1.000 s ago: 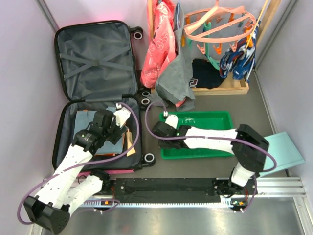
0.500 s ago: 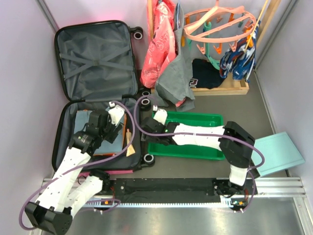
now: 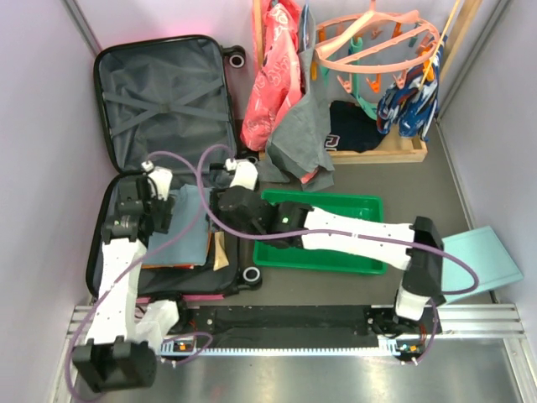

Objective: Open, take out, and arrange the luggage

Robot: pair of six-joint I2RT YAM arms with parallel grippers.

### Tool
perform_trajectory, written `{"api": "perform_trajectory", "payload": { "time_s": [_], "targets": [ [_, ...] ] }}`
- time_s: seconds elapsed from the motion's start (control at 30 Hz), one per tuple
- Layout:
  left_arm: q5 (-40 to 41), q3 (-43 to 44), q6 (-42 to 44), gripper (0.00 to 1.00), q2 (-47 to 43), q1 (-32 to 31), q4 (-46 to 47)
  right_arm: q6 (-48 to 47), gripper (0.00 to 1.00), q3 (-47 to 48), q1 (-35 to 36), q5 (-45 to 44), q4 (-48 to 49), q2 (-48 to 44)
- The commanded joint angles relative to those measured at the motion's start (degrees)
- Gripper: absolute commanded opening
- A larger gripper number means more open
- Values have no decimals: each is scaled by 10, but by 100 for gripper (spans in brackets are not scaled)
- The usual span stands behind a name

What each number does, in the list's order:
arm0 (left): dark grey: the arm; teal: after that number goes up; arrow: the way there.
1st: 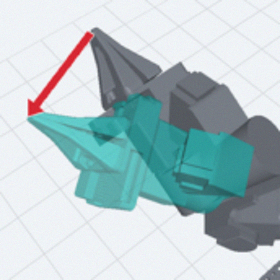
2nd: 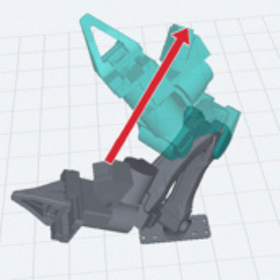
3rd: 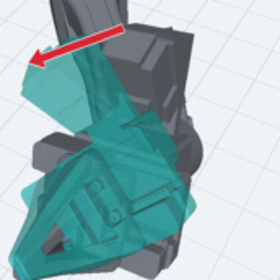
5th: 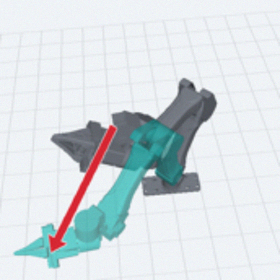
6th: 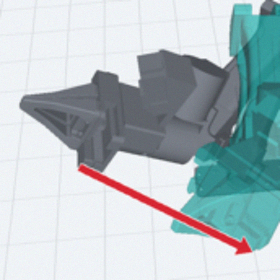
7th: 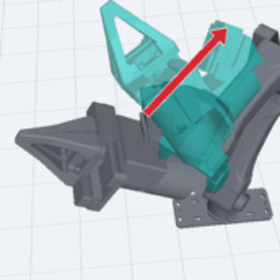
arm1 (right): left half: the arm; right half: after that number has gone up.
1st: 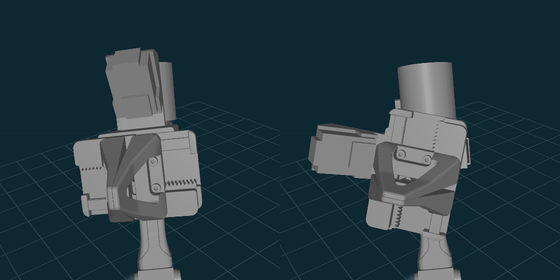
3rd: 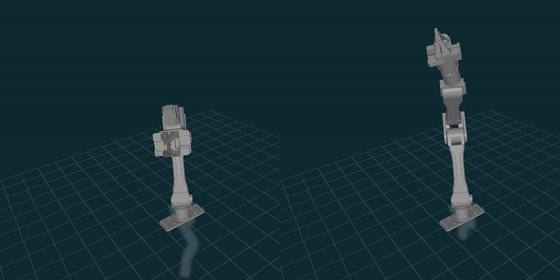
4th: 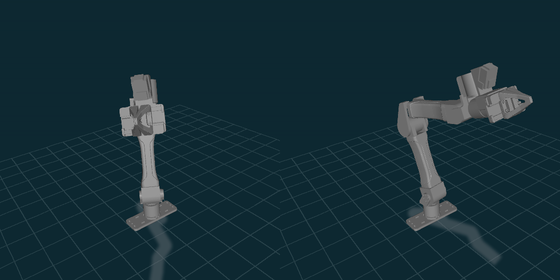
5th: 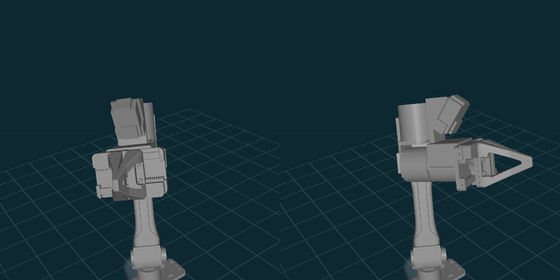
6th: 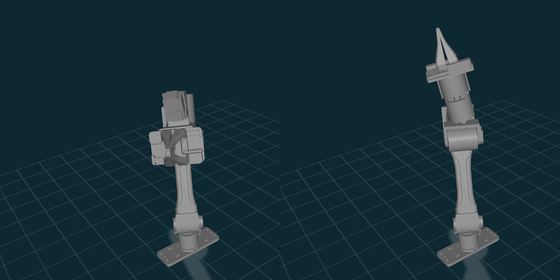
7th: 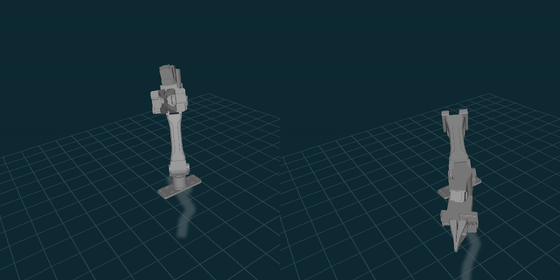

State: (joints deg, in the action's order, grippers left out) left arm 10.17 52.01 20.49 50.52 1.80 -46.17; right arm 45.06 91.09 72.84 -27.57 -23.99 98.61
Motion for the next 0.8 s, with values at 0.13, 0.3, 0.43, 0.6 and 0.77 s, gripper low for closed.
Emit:
{"api": "perform_trajectory", "payload": {
  "time_s": [0.13,0.3,0.43,0.6,0.77],
  "targets": [
    [-92,26,20,67,117,143,55,43,62,144,-39,153,2,172],
    [-98,19,17,67,178,204,104,61,62,158,-53,161,13,226],
    [-99,3,21,68,192,233,136,63,62,151,-54,165,34,237],
    [-122,-10,33,69,218,261,160,59,53,196,-56,209,37,286],
    [-139,-4,40,69,255,302,170,61,49,212,-59,226,36,304]
  ]
}}
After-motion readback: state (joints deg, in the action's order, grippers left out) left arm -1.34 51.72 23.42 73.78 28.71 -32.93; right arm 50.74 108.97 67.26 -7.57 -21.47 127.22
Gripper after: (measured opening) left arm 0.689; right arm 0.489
